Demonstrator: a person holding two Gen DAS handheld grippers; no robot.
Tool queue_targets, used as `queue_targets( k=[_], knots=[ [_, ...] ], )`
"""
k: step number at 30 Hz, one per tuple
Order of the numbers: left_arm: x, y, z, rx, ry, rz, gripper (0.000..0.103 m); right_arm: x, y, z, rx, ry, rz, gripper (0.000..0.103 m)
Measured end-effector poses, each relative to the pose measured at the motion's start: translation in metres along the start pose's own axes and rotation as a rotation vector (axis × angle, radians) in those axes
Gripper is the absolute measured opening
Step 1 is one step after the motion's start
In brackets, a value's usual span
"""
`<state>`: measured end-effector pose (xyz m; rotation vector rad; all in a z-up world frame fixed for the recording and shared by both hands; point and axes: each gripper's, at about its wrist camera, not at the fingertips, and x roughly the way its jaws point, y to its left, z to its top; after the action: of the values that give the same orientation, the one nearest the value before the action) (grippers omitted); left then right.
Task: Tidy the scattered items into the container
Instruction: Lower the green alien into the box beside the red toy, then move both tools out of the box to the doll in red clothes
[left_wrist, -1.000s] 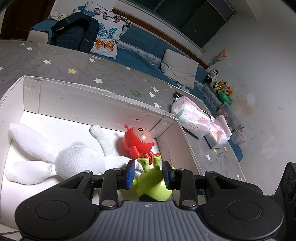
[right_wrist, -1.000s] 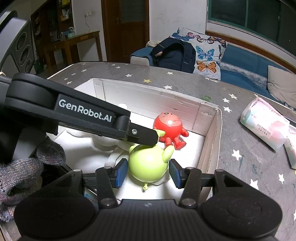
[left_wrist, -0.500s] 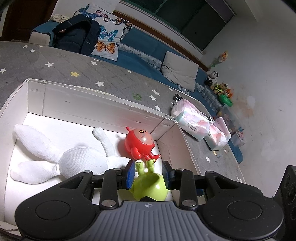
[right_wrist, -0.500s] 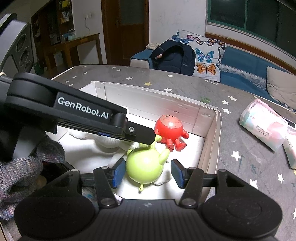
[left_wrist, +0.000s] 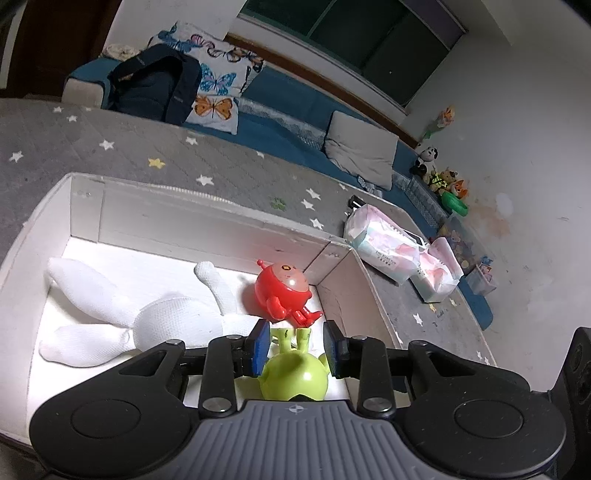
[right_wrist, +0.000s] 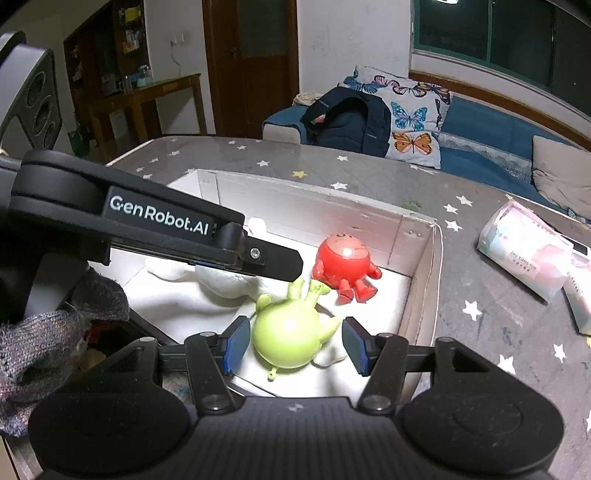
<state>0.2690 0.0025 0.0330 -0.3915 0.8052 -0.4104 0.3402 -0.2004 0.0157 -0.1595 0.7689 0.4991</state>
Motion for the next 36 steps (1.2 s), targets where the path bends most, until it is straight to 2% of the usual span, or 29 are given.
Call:
queue_targets(
  k=[12, 14, 19, 22, 26, 30, 32, 36],
  knots=[
    [-0.044, -0.015, -0.020, 0.062, -0.078, 0.059, 0.033, -0.039, 0.007, -0.007, 0.047, -0.103, 0.019, 0.057],
    [-0.052, -0.015, -0.023, 0.054, -0.088, 0.069, 0.033, -0.045, 0.009, -0.010, 0.052, -0.120, 0.026, 0.064],
    [-0.072, -0.016, -0.035, 0.055, -0.114, 0.077, 0.033, -0.058, 0.024, -0.020, 0.024, -0.155, 0.016, 0.066],
    [-0.082, -0.019, -0.044, 0.080, -0.131, 0.101, 0.033, -0.066, 0.032, -0.027, 0.018, -0.173, 0.029, 0.070],
    [-0.096, -0.017, -0.055, 0.073, -0.137, 0.113, 0.033, -0.078, 0.044, -0.036, 0.003, -0.204, 0.040, 0.081],
    [-0.110, -0.011, -0.067, 0.068, -0.145, 0.143, 0.033, -0.089, 0.056, -0.046, -0.012, -0.233, 0.048, 0.086],
    [-0.116, -0.007, -0.074, 0.065, -0.144, 0.164, 0.033, -0.093, 0.062, -0.049, -0.013, -0.242, 0.049, 0.095],
    [-0.126, -0.001, -0.087, 0.058, -0.140, 0.197, 0.033, -0.095, 0.071, -0.057, -0.016, -0.249, 0.064, 0.096]
  ],
)
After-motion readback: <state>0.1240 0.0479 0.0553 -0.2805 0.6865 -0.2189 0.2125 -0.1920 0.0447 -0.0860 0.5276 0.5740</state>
